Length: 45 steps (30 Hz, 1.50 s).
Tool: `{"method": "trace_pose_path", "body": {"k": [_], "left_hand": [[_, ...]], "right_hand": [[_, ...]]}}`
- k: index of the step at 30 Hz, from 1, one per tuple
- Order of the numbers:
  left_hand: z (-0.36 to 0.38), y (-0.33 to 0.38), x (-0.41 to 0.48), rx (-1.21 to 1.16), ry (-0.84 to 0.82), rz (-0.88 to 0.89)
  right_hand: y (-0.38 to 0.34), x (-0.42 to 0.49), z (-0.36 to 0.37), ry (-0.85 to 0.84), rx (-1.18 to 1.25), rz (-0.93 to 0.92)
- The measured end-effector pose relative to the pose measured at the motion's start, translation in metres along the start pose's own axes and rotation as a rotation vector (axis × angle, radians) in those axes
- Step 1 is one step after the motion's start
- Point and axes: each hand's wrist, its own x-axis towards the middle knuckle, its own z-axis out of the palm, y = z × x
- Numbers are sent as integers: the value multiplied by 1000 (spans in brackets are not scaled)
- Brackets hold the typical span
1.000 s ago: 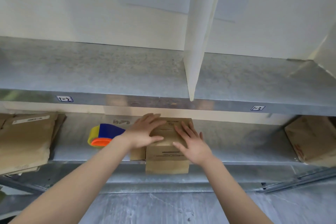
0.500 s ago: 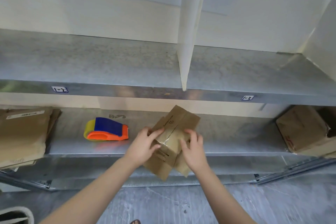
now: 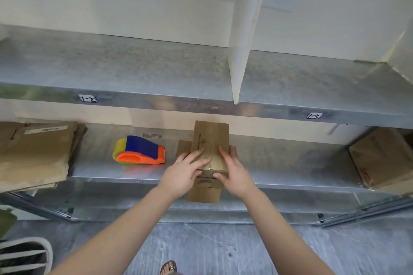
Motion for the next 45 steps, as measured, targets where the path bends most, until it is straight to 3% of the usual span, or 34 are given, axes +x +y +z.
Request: {"method": "trace_pose_path", "body": {"k": [6, 13, 20, 26, 30, 35, 39, 45], "left_hand": [[-20, -3, -11, 55, -98, 73], [-71, -64, -41, 353, 20, 24], [-116, -149, -57, 397, -38, -62], [-115, -182, -32, 256, -98, -73], [-103, -196, -16, 223, -186, -29], [-94, -203, -5, 210, -209, 3], [-93, -210, 4, 170, -329, -50], [-103, -211, 2, 79, -307, 33]], "right_hand": [[-7, -20, -8, 83, -218, -52], [-61, -13, 5, 369, -275, -385], [-140, 20, 72, 306, -278, -424], [-152, 54, 116, 98, -211, -119], [-148, 70, 132, 59, -143, 60], [-133, 70, 144, 64, -160, 153], [-125, 66, 150, 44, -192, 166], [-129, 64, 148, 119, 1, 222]]}}
